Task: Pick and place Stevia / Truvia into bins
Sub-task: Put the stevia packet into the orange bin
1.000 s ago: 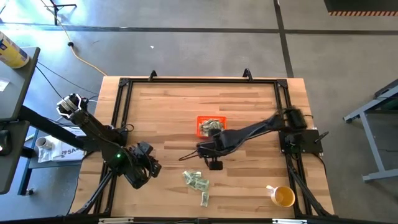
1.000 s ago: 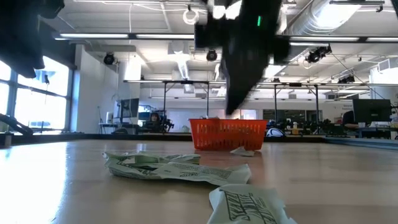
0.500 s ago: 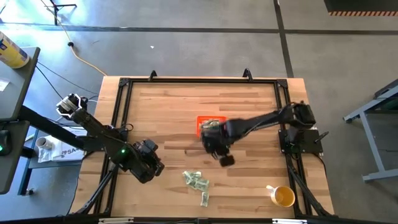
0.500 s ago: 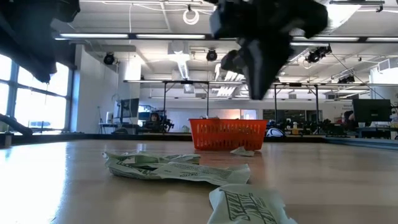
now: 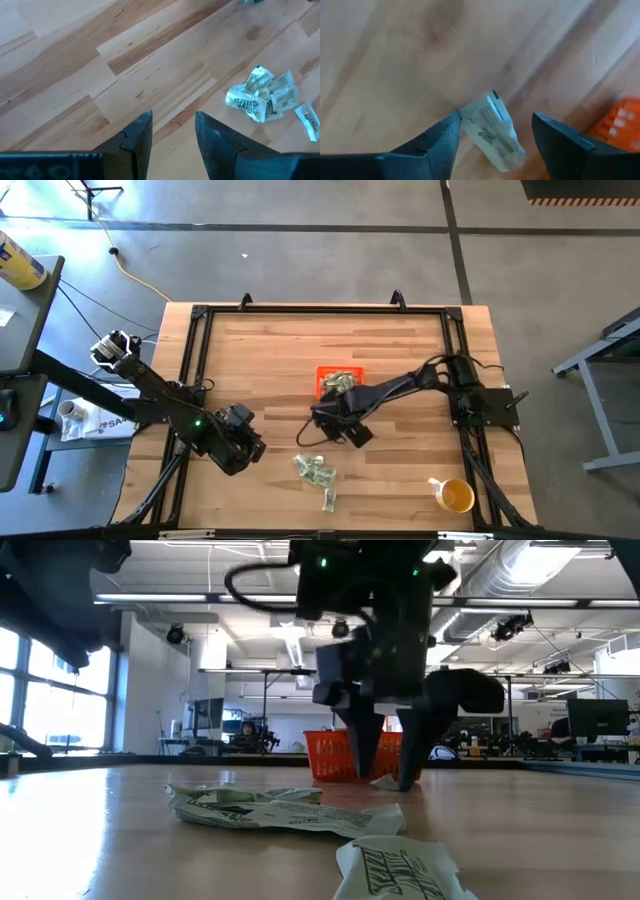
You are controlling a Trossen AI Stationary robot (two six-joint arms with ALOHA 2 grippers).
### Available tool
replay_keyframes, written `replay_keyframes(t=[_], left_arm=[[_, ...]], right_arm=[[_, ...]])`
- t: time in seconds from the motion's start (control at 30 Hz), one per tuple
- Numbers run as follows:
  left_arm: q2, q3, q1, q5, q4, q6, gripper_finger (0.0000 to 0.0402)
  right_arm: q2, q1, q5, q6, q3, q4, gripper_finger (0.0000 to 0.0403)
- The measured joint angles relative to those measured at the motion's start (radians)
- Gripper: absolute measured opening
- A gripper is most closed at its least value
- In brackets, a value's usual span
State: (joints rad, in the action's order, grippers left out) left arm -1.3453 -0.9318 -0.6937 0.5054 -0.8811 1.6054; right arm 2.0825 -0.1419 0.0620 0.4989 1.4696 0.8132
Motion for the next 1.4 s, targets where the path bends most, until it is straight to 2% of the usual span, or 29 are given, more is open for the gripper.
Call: replay_keyframes(t=[0.1, 0.17, 0.37, 0.6, 0.77, 0.87, 1.0, 1.07, 1.2, 1.33, 1.4], left_arm=[[0.000, 0.000, 0.000, 0.001, 0.003, 0.000, 0.0182], [0.000, 0.000, 0.000, 0.002, 0.004, 0.000, 0.0182], [0.000, 0.000, 0.000, 0.002, 0.004, -0.001, 0.0182], [0.000, 0.000, 0.000, 0.003, -0.002, -0.013, 0.0182], [0.000, 0.000, 0.000, 0.004, -0.003, -0.043, 0.0182], [0.000, 0.000, 0.000, 0.006, -0.002, -0.081, 0.0182], [0.000, 0.000, 0.000, 0.012, 0.014, -0.157, 0.0182], [0.000, 0.000, 0.006, 0.014, 0.027, -0.184, 0.0182], [-0.006, 0.000, 0.040, 0.002, 0.106, -0.267, 0.0182], [-0.041, 0.000, 0.094, -0.003, 0.288, -0.492, 0.0182], [-0.069, 0.017, 0.131, -0.043, 0.393, -0.636, 0.0182]], right_arm=[[0.004, 0.033, 0.009, -0.001, -0.015, -0.001, 0.0209], [0.000, 0.044, 0.031, -0.002, -0.038, 0.011, 0.0174], [-0.001, 0.024, 0.016, -0.088, -0.061, 0.130, 0.0020], [-0.080, -0.050, 0.071, -0.353, -0.055, 0.166, 0.0007], [-0.232, -0.063, 0.204, -0.584, 0.009, 0.161, 0.0004], [-0.271, 0.017, 0.229, -0.631, 0.014, 0.131, 0.0007], [-0.250, 0.172, 0.130, -0.600, -0.007, 0.044, 0.0013], [-0.224, 0.231, 0.071, -0.578, -0.014, -0.006, 0.0029], [-0.218, 0.283, -0.049, -0.629, -0.011, -0.003, 0.0098], [-0.239, 0.265, -0.063, -0.668, -0.011, 0.063, 0.0191], [-0.265, 0.228, -0.038, -0.657, -0.011, 0.092, 0.0237]])
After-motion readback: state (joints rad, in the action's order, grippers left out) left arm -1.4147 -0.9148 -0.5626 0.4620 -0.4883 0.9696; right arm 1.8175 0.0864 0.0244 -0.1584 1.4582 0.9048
